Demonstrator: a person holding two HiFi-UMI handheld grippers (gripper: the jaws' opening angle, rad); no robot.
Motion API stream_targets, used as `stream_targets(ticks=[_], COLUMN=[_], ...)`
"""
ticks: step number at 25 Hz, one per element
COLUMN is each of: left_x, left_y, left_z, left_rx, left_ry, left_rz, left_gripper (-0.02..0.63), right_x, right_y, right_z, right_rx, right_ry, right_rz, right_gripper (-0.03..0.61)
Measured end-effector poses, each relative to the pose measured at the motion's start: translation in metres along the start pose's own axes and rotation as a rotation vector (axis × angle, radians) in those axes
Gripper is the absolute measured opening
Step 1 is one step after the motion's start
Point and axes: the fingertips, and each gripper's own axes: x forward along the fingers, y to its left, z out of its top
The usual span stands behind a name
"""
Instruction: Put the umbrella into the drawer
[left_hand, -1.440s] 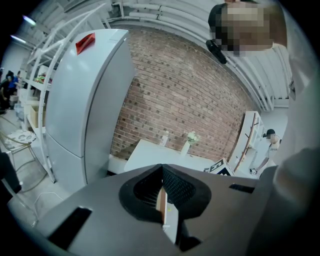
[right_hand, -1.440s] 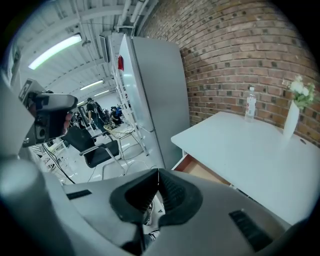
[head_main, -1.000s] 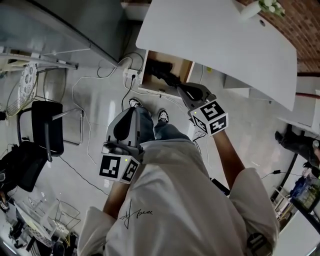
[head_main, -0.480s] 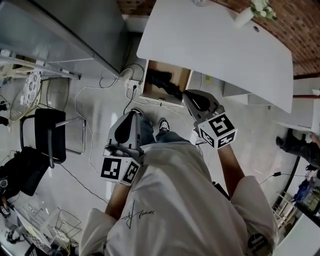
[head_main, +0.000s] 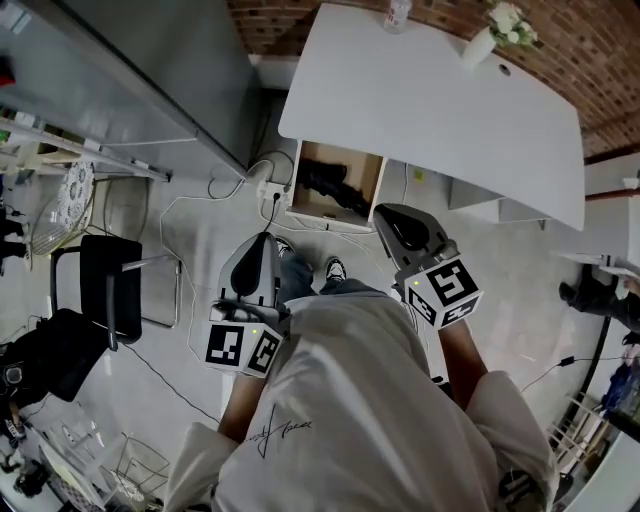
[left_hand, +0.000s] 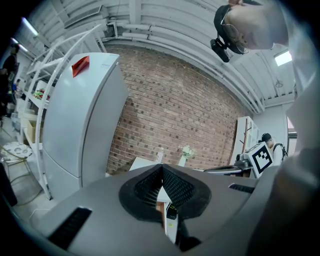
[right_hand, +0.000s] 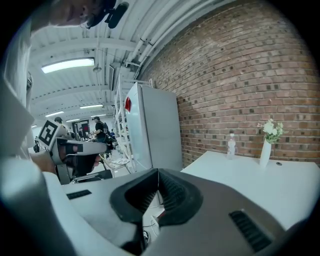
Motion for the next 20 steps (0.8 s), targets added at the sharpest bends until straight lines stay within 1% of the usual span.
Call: stream_targets(ticks=[8,14,20], left_x=[-0.01,-0.016,-0.013], left_y=[-0.006,-0.011,-0.019], left_z=[0.004,0.003,0.001], left_rx=[0.035,0.041,0.041], left_ry=[-0.027,-0.038,-0.033], left_rz=[-0.014,-0.007,-0.015], left_gripper=[0.009,0.009,0.009], right_x=[-0.015,-0.022,-0.025], right_y=[0.016,0.016,0.016], right_z=[-0.001,-0.001,-0.002], right_rx=[0.008,-0.024,-0.015], right_ry=[-0.037,-0.034,-0.026], right_rz=[-0.041,-0.09,-0.079], right_gripper=[0.018,0.017,0.017])
